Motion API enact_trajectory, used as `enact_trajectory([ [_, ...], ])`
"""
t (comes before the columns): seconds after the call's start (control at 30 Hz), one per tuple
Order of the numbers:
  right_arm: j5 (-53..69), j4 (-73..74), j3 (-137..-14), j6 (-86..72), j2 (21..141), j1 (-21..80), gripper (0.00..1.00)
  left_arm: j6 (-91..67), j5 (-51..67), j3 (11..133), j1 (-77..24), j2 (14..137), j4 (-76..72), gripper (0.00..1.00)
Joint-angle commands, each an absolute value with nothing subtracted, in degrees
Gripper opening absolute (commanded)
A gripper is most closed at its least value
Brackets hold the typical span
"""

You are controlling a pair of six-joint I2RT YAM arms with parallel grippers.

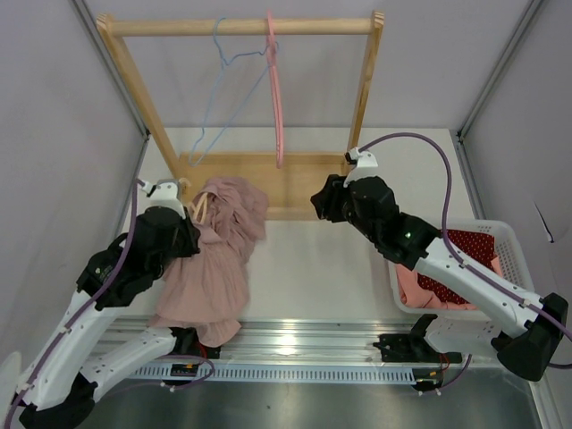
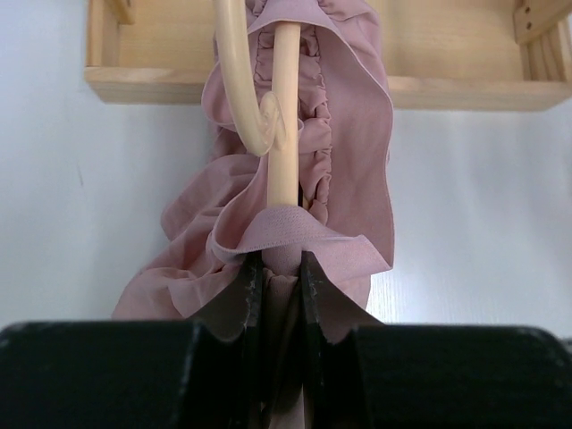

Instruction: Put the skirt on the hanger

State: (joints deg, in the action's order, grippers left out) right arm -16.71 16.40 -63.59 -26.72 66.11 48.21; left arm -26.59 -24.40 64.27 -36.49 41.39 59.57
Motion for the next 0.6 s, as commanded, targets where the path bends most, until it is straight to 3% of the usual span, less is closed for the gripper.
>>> enact_trajectory([
  [0.0,-14.3,15.3,-66.6,-25.7,65.1,47.0,0.47,-29.4,-27.9,66.0,-32.6,40.6,56.3,0.0],
  [0.57,-8.8,14.9,-67.1,-24.3,64.5,43.3,0.45,-15.4,-24.0,78.2,-15.0,51.0,43.3,0.0],
])
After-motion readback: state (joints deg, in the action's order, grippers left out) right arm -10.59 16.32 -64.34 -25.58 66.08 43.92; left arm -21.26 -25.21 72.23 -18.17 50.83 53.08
